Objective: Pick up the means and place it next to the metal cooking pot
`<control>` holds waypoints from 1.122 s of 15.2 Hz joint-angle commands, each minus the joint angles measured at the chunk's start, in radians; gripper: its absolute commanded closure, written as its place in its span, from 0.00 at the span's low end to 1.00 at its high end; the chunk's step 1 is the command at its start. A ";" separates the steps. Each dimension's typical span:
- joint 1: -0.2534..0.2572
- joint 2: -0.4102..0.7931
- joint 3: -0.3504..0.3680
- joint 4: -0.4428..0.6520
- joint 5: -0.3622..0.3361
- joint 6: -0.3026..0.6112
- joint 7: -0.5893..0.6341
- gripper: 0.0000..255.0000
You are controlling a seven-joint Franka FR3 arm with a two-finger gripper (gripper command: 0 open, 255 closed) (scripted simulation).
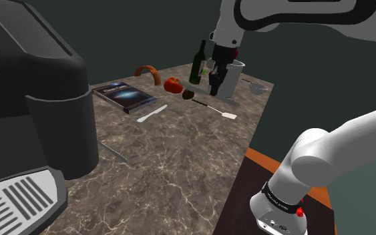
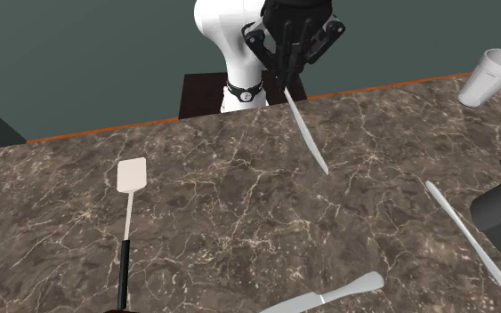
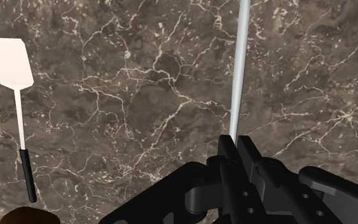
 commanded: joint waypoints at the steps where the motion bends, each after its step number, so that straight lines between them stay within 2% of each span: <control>1: -0.001 0.002 -0.001 0.030 -0.001 -0.028 0.000 1.00; 17: -0.004 0.048 -0.006 0.285 -0.007 -0.237 0.004 1.00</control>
